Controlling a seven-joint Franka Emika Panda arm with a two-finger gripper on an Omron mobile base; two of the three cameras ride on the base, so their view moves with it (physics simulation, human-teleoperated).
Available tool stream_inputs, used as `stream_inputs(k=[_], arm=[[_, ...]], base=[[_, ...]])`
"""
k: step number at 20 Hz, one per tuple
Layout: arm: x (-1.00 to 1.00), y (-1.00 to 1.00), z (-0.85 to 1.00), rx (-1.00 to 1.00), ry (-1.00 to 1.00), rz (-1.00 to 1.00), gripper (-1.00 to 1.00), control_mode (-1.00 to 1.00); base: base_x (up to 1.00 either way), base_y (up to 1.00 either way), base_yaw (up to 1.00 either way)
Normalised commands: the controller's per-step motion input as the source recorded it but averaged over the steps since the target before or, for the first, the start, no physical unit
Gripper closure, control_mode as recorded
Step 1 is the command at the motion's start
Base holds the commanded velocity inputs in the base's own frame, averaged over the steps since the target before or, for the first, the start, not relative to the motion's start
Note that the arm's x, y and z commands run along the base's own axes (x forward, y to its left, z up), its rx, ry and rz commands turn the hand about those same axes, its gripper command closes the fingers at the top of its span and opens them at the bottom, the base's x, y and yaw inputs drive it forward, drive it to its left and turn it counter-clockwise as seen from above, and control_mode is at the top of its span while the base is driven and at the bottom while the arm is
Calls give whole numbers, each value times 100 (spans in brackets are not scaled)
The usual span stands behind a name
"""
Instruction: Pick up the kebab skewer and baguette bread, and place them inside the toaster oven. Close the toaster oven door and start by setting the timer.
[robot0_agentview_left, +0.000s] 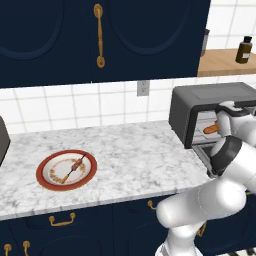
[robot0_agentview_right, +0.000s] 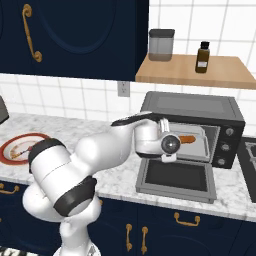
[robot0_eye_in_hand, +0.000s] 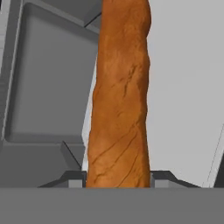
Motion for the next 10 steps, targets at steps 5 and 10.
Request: stream_inputs(k=[5,10], arm=[[15,-9,-13,0,0,0,100,-100],[18,-15,0,0,0,0,100,-100]], base=[[0,0,0],[0,0,0]])
